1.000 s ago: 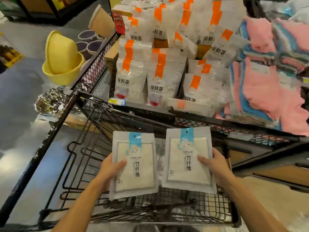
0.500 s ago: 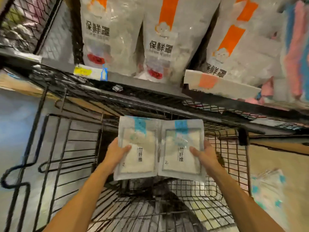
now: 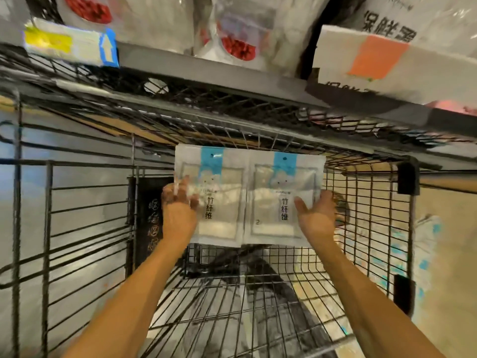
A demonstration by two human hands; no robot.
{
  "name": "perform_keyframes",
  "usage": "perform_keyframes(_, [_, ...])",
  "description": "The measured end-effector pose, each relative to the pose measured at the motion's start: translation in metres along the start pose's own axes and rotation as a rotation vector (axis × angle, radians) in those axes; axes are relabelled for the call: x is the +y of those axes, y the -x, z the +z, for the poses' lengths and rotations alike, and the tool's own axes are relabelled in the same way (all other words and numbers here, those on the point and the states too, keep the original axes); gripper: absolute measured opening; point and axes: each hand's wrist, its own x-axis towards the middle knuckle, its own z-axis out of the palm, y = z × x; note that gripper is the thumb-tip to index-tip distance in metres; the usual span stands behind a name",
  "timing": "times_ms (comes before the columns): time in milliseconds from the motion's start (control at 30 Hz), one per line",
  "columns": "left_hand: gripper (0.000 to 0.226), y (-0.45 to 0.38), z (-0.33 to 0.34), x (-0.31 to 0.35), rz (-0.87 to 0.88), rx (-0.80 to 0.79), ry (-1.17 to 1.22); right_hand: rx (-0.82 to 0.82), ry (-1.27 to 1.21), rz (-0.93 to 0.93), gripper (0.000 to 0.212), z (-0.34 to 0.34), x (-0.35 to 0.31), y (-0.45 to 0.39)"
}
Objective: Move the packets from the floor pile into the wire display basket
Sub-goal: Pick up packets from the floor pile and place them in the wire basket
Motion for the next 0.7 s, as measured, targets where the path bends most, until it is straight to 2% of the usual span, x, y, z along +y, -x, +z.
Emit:
perform_keyframes(67, [0.059,0.004,0.010,-0.003,0.084,0.034,-0.128,0.065,0.201,-0.102,0.067,0.000,-0.004,0.007])
perform_keyframes(133, [0.062,0.003,0.010,-0.002,0.161,0.004,-0.258,0.100,0.366,-0.179,0.073,-0.003,-0.003,0.010])
perform_keyframes(233, [0.062,0.005,-0.005,0.013,0.177,-0.061,-0.411,0.088,0.487,-0.285,0.073,-0.012,-0.002,0.012])
perform_keyframes(433, [0.060,0.027,-0.052,0.052,0.238,-0.035,-0.500,0.029,0.556,-0.432,0.079,-0.054,-0.006,0.021])
perform_keyframes(700, [0.065,0.100,-0.126,0.118,0.316,0.077,-0.509,0.104,0.540,-0.608,0.077,-0.149,-0.026,0.078])
